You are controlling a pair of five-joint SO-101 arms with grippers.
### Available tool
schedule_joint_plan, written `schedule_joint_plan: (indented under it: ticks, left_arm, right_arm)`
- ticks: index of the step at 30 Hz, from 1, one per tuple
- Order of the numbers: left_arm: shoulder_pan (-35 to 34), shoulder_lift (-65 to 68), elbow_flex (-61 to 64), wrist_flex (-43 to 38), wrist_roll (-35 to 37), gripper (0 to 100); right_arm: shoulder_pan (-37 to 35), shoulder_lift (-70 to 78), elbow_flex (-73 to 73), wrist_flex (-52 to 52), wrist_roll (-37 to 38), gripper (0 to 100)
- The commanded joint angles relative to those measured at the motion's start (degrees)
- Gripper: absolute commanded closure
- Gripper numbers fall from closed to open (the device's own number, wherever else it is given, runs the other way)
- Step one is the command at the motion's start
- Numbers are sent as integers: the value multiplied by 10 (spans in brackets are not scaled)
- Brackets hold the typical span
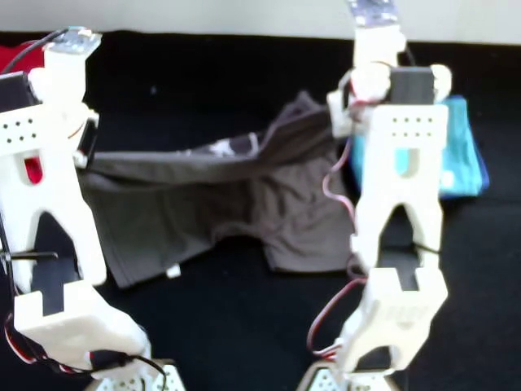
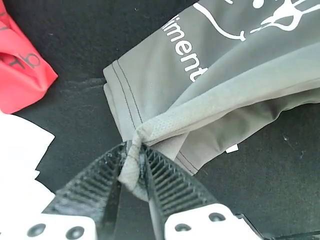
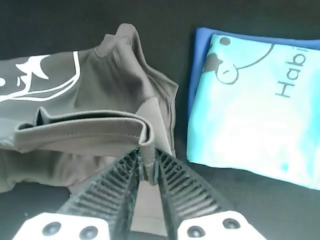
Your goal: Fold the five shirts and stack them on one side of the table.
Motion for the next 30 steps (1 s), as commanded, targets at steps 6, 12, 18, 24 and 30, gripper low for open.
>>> schedule_joint_plan:
  ticks: [6,12,18,24,30]
  left_arm:
    - [-26,-30,104,7,-19,991]
    - [-43,-29,183,6,-79,991]
    - [-42,-28,308,4,-135,991]
    - [-52,-25,382,-79,-138,991]
    - [-57,-24,424,-103,-138,991]
  right_arm:
    - [14,-93,92,4,-1,993]
    - [21,-191,295,-45,0,993]
    - [42,-286,509,-138,35,993]
    - [47,-355,695,-235,36,993]
    - [47,-393,793,-311,36,993]
